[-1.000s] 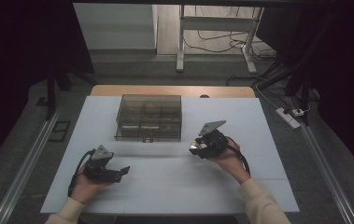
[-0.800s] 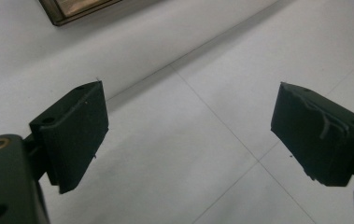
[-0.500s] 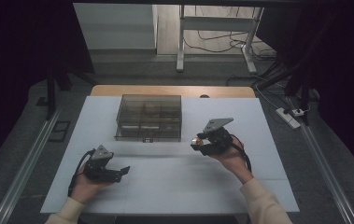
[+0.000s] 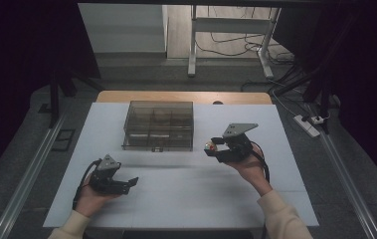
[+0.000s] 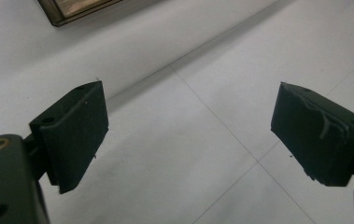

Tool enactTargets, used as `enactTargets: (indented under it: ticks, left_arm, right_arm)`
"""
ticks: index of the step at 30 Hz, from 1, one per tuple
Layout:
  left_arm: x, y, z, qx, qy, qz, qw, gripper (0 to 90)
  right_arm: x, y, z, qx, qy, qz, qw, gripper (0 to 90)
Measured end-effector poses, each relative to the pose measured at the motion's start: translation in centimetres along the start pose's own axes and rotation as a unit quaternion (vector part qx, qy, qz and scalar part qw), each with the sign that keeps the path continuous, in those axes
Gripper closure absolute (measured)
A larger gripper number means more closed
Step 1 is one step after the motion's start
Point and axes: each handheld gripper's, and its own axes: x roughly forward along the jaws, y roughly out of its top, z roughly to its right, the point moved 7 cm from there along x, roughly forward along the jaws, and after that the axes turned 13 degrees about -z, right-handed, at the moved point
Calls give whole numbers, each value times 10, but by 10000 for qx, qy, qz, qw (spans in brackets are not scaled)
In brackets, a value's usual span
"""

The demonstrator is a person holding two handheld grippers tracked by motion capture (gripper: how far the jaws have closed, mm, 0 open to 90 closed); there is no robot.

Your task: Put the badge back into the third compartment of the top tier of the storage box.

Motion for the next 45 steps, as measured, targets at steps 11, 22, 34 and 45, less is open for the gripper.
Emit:
enactTargets:
  ticks: [11, 22, 34, 45]
  left_arm:
    - [-1, 0, 0, -22, -1, 19, 10000, 112]
    - [-1, 2, 0, -36, -3, 42, 10000, 112]
    - [-2, 2, -1, -42, 7, 42, 10000, 112]
    - [-2, 2, -1, -52, 10, 47, 10000, 112]
  right_arm:
    - [-13, 10, -4, -8, 79, 309, 9995, 475]
    - [-22, 20, -10, -46, 113, 538, 9985, 474]
    - [-26, 24, -10, -37, 89, 634, 9979, 474]
    - [-21, 28, -9, -38, 96, 643, 9979, 474]
